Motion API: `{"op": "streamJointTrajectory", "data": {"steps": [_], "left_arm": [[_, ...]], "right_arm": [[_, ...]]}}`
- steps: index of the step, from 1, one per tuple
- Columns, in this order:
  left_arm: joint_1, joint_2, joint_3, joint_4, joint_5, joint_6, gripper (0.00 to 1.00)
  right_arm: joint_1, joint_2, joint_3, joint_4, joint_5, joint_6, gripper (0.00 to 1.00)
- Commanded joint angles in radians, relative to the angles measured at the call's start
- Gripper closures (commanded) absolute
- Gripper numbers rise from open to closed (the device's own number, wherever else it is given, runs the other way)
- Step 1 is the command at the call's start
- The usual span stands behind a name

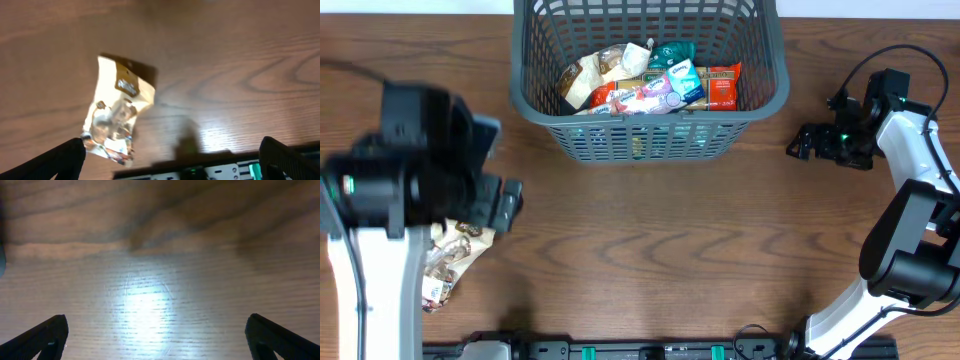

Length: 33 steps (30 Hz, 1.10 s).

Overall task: Pack container
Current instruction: 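Lower the left gripper onto the second Pamiee pouch and grasp it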

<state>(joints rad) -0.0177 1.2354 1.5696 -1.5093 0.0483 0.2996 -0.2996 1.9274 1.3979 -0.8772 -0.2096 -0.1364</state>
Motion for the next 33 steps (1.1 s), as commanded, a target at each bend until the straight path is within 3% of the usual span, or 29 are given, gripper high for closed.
{"op": "streamJointTrajectory", "data": {"steps": [1,7,11,24,33], "left_arm": [[0.006,-0.174,-0.123,0.014,-0.005,-0.088,0.01],[0.006,-0.483,-0.296,0.018,-0.025,-0.119,0.01],[0.006,-0.602,-0.318,-0.015,-0.147,-0.114,0.02],[0.006,-0.503,-0.364,-0.079,-0.207,-0.088,0.01],[0.048,-0.442,-0.510,0.042,-0.259,-0.075,0.02]], "right_arm": [[0.007,0.010,-0.004,-0.003,-0.008,-0.011,0.01],[0.007,0.010,-0.004,0.000,-0.008,-0.011,0.01],[0.007,0.010,-0.004,0.000,-0.008,-0.010,0.01],[0.021,0.010,-0.004,0.046,-0.008,-0.015,0.01],[0.021,0.010,-0.004,0.082,-0.008,-0.015,0.01]]}}
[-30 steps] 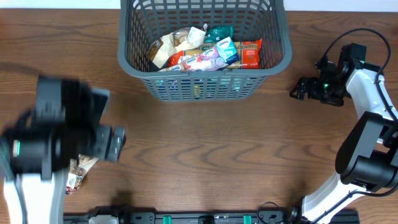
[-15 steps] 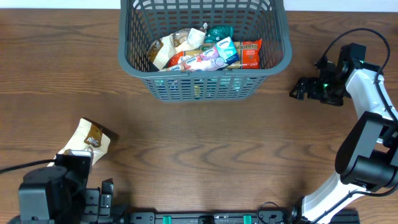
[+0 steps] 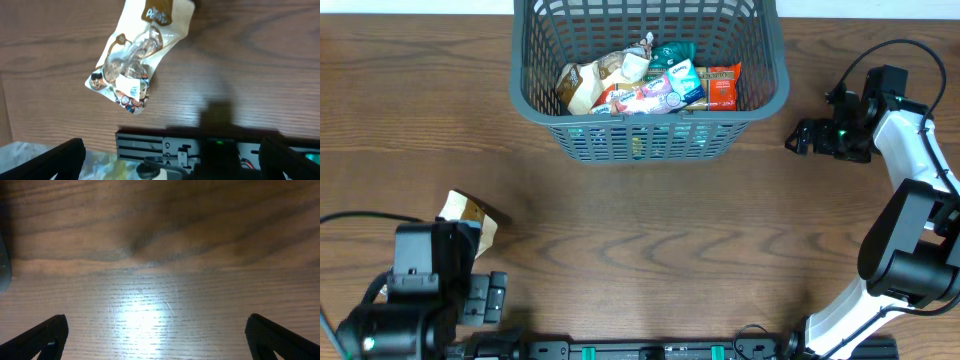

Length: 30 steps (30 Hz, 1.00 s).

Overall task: Pack container
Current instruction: 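Lower the left gripper onto the second Pamiee pouch and grasp it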

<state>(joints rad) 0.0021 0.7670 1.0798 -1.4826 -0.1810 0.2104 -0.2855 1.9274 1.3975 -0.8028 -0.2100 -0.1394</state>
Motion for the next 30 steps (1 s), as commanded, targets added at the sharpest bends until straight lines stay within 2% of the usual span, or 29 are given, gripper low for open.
{"op": "streamJointTrajectory", "data": {"steps": [1,11,14,25,30], "left_arm": [[0.050,0.044,-0.025,0.033,-0.029,0.023,0.02],[0.358,0.294,-0.028,0.237,0.173,0.156,0.01],[0.424,0.372,-0.028,0.272,0.186,0.184,0.01],[0.455,0.559,-0.029,0.277,0.143,0.465,0.01],[0.495,0.639,-0.031,0.326,0.143,0.541,0.01]], "right_arm": [[0.007,0.010,-0.003,0.013,-0.008,-0.013,0.01],[0.006,0.010,-0.004,0.056,-0.008,-0.034,0.01],[0.006,0.010,-0.003,0.061,-0.008,-0.034,0.01],[0.005,0.010,-0.003,0.063,-0.007,-0.035,0.01],[0.005,0.010,-0.003,0.061,-0.004,-0.034,0.01]]}}
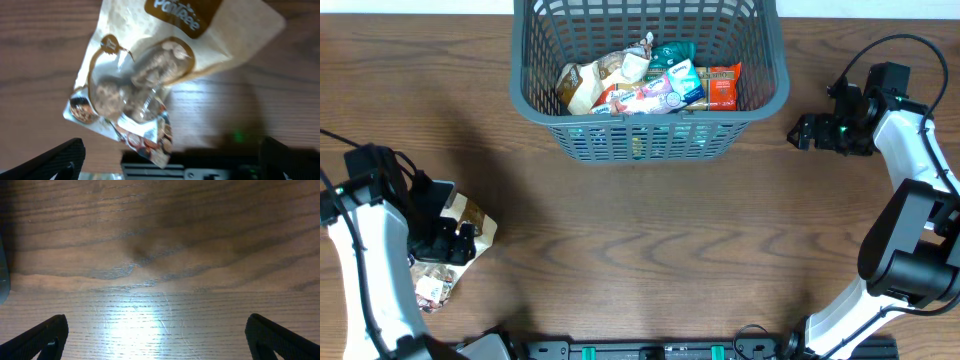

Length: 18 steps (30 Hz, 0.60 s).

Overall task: Pack container
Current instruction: 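Lower the left gripper onto the second Pamiee pouch and grasp it, then lift the second Pamiee pouch off the table with the left gripper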

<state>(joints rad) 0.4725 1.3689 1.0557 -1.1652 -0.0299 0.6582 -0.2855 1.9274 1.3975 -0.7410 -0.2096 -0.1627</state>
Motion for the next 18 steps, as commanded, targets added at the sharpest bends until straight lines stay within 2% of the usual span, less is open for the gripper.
{"op": "streamJointTrajectory", "data": {"steps": [1,11,16,18], "left_arm": [[0.038,0.056,-0.007,0.023,-0.008,0.103,0.01],[0.094,0.235,-0.029,0.165,-0.009,0.158,0.02],[0.094,0.279,-0.087,0.267,-0.011,0.166,0.02],[0.094,0.283,-0.132,0.301,-0.012,0.209,0.03]], "right_arm": [[0.005,0.010,-0.003,-0.003,-0.004,-0.011,0.01],[0.005,0.010,-0.004,-0.018,-0.004,-0.011,0.01],[0.005,0.010,-0.003,-0.029,-0.004,-0.011,0.01],[0.005,0.010,-0.003,-0.031,-0.004,-0.011,0.01]]}}
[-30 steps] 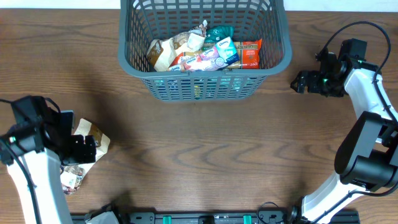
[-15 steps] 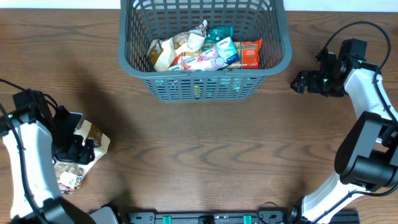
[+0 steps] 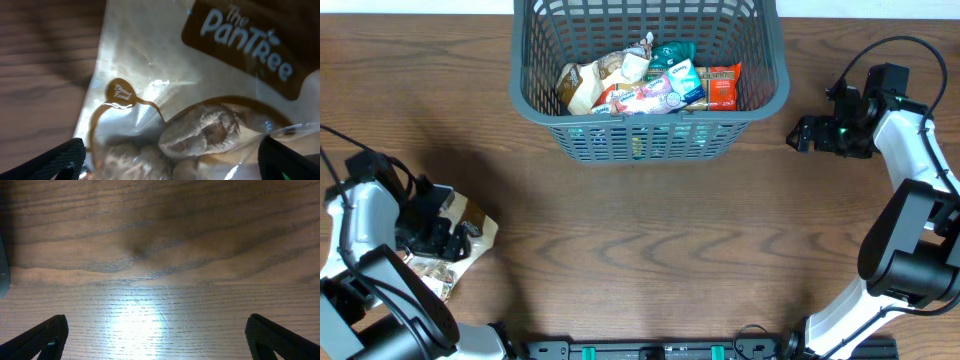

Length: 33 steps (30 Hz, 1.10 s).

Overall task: Pack container
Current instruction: 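Lift the second Pamiee pouch off the table with the left gripper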

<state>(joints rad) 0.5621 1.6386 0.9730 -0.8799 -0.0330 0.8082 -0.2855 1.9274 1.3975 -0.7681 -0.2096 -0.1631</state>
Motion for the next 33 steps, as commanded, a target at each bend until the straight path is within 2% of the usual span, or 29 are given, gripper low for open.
{"op": "streamJointTrajectory", "data": {"steps": [1,7,9,12,16,19,21,24,27,33], "left_arm": [[0.004,0.013,-0.074,0.037,-0.013,0.078,0.04],[0.003,0.013,-0.171,0.148,-0.002,0.100,0.10],[0.003,0.012,-0.171,0.153,0.000,0.096,0.16],[0.003,0.002,-0.170,0.159,0.008,0.097,0.33],[0.002,-0.037,-0.154,0.165,0.062,0.081,0.63],[-0.007,-0.084,-0.116,0.171,0.118,0.008,0.71],[-0.020,-0.127,-0.079,0.171,0.156,-0.053,0.81],[-0.045,-0.194,-0.026,0.171,0.216,-0.154,0.82],[-0.077,-0.261,0.029,0.172,0.269,-0.260,0.94],[-0.185,-0.338,0.193,0.194,0.276,-0.489,0.94]], "right_arm": [[0.005,0.010,-0.003,-0.004,-0.004,-0.011,0.01],[0.005,0.010,-0.003,-0.018,-0.003,-0.011,0.01],[0.005,0.010,-0.003,-0.020,-0.003,-0.010,0.01],[0.005,0.010,-0.003,-0.021,-0.004,-0.010,0.01],[0.005,0.010,-0.003,-0.026,-0.004,-0.010,0.01],[0.005,0.010,-0.003,-0.029,-0.004,-0.010,0.01],[0.005,0.010,-0.003,-0.029,-0.004,-0.010,0.01],[0.005,0.010,-0.003,-0.031,-0.004,-0.010,0.01],[0.005,0.010,-0.003,-0.031,-0.004,-0.010,0.01],[0.005,0.010,-0.003,-0.034,-0.005,-0.010,0.01]]}}
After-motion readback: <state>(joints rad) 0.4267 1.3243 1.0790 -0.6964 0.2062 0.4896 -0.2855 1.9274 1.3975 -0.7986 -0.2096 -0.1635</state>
